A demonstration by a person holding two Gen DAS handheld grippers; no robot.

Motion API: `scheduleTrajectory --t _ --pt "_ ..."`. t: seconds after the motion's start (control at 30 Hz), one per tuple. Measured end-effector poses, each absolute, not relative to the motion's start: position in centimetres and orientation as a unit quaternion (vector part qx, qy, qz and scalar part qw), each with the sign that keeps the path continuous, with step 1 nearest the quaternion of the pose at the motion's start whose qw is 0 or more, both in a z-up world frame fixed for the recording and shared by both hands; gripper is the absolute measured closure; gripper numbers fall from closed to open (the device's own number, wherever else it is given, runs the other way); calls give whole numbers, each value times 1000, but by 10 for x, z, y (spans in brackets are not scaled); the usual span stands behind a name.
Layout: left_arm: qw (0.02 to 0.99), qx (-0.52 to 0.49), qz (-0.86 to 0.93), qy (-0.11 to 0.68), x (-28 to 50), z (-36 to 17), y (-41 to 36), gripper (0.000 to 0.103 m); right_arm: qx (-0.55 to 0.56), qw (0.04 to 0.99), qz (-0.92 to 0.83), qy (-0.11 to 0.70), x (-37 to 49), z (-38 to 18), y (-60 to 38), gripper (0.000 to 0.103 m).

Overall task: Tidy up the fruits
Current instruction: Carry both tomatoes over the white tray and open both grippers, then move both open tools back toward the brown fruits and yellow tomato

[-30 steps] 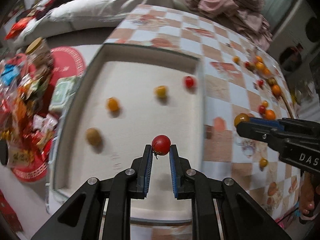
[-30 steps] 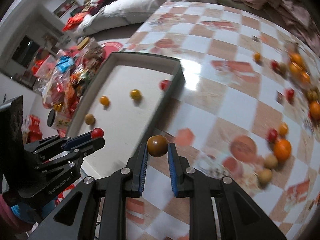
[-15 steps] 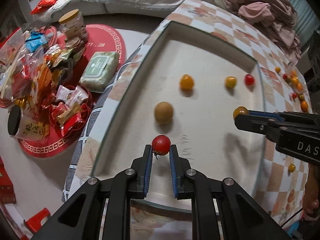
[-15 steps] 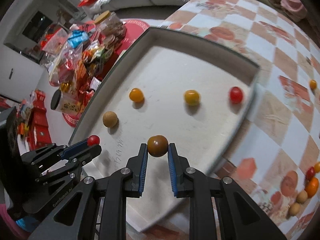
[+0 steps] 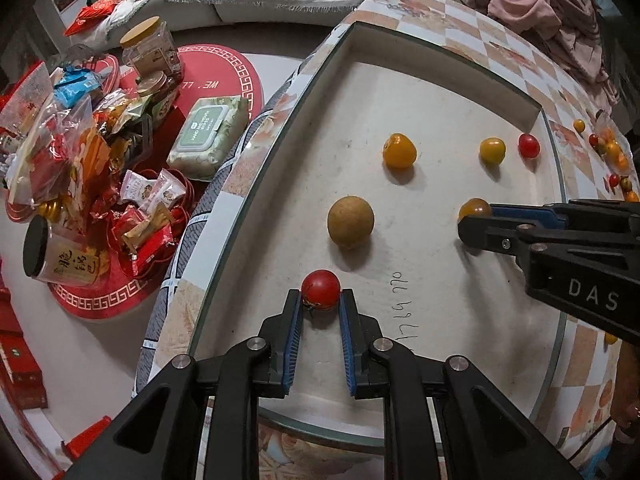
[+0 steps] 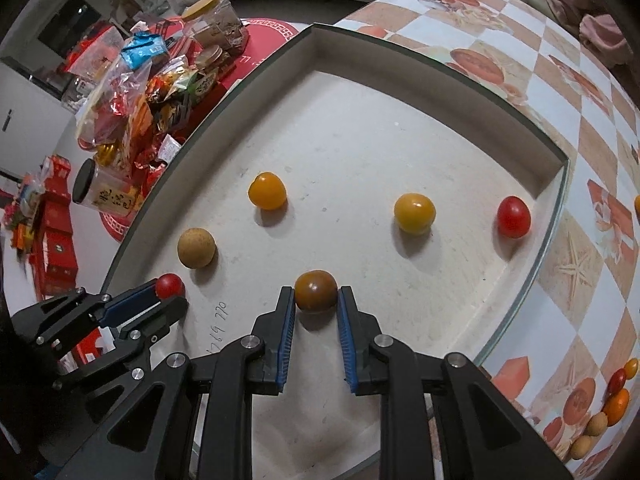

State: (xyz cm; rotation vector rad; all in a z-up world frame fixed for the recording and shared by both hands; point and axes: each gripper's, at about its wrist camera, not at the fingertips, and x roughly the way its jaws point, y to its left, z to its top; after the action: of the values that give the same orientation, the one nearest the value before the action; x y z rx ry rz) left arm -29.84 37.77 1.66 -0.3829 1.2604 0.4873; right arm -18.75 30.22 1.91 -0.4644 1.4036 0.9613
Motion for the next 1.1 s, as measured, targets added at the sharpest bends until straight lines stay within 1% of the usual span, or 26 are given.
scheduleTrajectory --t 0.03,0.07,0.1,0.13,0.17,0.23,0.37,0.4,0.43,0.47,0.5,0.53,0.73,1.1 --pt "763 -171 224 581 -298 17 377 83 -205 636 422 613 -188 19 302 78" --pt "763 -164 226 583 -297 17 376 78 -205 635 423 613 -188 20 302 78" --pt "763 -158 228 584 -297 18 376 71 -204 635 424 613 -187 20 302 78" --pt "763 -153 230 585 -296 18 375 46 -199 633 424 616 -187 20 301 76" --pt "765 -151 233 582 -297 19 375 34 -195 633 424 617 -187 20 301 73" --pt "769 -143 235 577 -297 22 373 34 -191 637 424 615 -186 23 297 60" --pt "763 -136 227 589 -295 21 369 34 -175 644 422 613 -183 31 287 58" --pt "762 -133 226 592 -294 21 367 34 -170 647 421 612 -181 34 284 55" --pt "762 -131 225 593 -293 22 367 34 -163 651 420 611 -180 38 281 47" --pt "762 -127 223 594 -292 23 364 34 -158 655 419 609 -178 41 278 43" --pt "762 -123 221 596 -291 24 361 34 -152 660 418 606 -177 46 273 35" --pt "762 -120 219 597 -289 25 358 34 -147 666 415 602 -175 50 267 32" --pt "774 -94 189 597 -273 38 333 34 -108 693 369 610 -162 62 218 30" --pt "806 -46 105 581 -223 62 260 34 -58 725 255 636 -147 61 100 30"
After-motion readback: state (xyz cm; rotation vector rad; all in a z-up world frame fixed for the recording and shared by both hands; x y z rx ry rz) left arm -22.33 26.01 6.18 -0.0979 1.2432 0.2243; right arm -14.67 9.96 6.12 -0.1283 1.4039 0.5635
